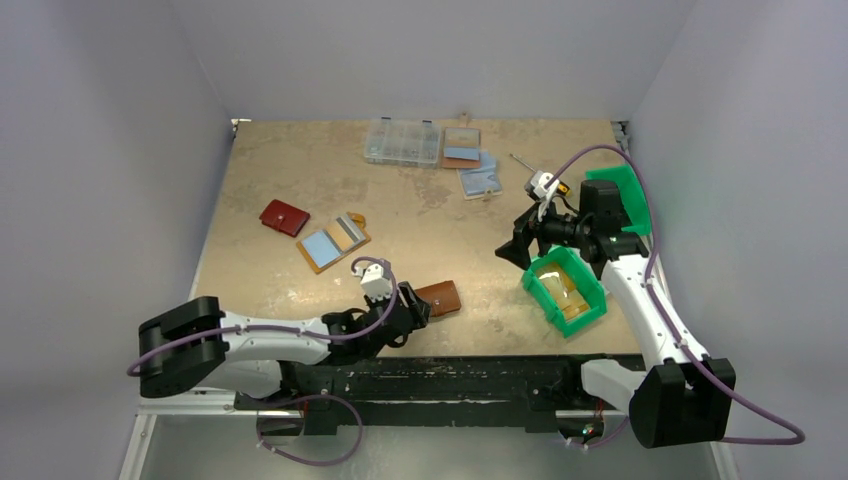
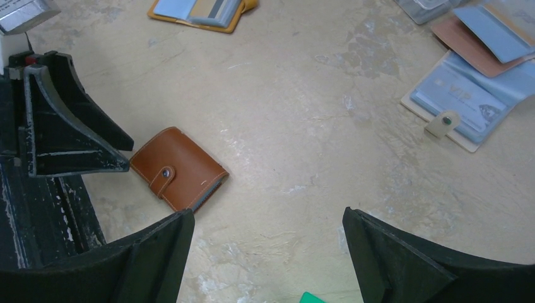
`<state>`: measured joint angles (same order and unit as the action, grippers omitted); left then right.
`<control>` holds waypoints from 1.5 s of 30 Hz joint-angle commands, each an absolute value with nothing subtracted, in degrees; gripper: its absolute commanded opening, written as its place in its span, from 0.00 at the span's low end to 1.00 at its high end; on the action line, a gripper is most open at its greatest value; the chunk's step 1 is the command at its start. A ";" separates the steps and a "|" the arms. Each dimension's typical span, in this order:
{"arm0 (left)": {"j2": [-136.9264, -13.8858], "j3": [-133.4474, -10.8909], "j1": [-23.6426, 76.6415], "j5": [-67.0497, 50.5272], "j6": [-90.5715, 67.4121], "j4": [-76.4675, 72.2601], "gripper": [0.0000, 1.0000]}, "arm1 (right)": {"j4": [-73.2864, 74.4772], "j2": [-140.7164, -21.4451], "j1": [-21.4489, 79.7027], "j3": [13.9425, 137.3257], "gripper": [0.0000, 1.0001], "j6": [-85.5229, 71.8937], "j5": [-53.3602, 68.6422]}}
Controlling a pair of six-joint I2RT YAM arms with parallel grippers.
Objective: Take the credit cards out of the card holder
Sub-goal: Move the card holder to the center of the board.
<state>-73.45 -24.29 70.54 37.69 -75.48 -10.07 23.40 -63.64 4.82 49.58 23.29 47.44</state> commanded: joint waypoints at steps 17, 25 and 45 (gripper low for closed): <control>-59.50 -31.35 70.76 27.21 -31.41 -3.98 0.92 | 26.37 -63.54 4.68 52.05 0.99 27.97 48.66; -67.49 -35.51 70.56 24.14 -18.25 -6.53 1.00 | 27.54 -62.63 4.74 51.36 0.99 31.69 50.75; -84.85 -40.16 52.09 -7.18 -16.47 -16.34 0.92 | 41.55 -63.76 4.73 50.28 0.99 55.00 60.72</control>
